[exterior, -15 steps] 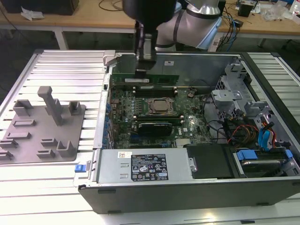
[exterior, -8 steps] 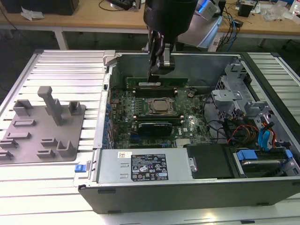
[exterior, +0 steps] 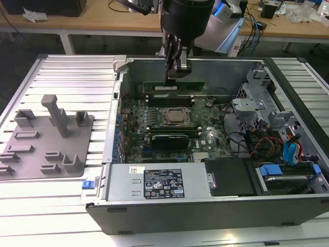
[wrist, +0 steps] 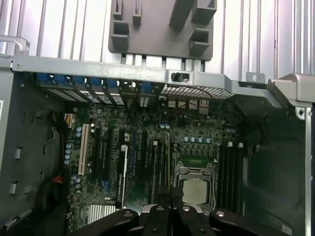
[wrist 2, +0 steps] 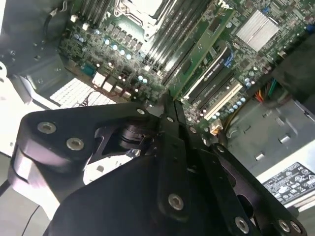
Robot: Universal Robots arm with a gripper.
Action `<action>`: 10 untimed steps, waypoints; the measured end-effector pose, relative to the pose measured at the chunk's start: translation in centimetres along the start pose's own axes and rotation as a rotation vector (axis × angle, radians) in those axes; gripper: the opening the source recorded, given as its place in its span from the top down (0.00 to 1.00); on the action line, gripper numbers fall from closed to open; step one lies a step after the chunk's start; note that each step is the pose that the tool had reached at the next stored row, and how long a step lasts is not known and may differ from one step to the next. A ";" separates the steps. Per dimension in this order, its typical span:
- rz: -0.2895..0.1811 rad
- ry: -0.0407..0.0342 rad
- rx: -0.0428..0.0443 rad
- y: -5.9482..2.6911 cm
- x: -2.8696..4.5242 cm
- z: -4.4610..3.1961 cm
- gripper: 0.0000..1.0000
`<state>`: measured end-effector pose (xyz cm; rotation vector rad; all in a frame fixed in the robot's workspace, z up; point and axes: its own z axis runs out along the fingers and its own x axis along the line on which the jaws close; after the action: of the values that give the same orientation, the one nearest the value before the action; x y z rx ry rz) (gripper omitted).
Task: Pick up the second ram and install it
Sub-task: 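Pick up the second ram and move it above second insertion slot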
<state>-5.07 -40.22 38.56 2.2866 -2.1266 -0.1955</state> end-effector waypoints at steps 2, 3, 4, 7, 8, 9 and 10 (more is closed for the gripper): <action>-0.001 0.0001 0.0020 -0.15 -0.20 0.38 0.91; -0.001 0.0001 0.0027 -0.19 -0.23 0.49 0.91; -0.001 0.0003 0.0042 -0.25 -0.25 0.67 0.91; -0.002 0.0008 0.0097 -0.44 -0.27 1.37 0.91; -0.002 0.0009 0.0106 -0.47 -0.25 1.63 0.91; -0.002 0.0010 0.0115 -0.50 -0.24 1.90 0.91; -0.002 0.0013 0.0122 -0.53 -0.23 2.12 0.91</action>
<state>-4.77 -39.79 36.43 2.2952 -2.1306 -0.1815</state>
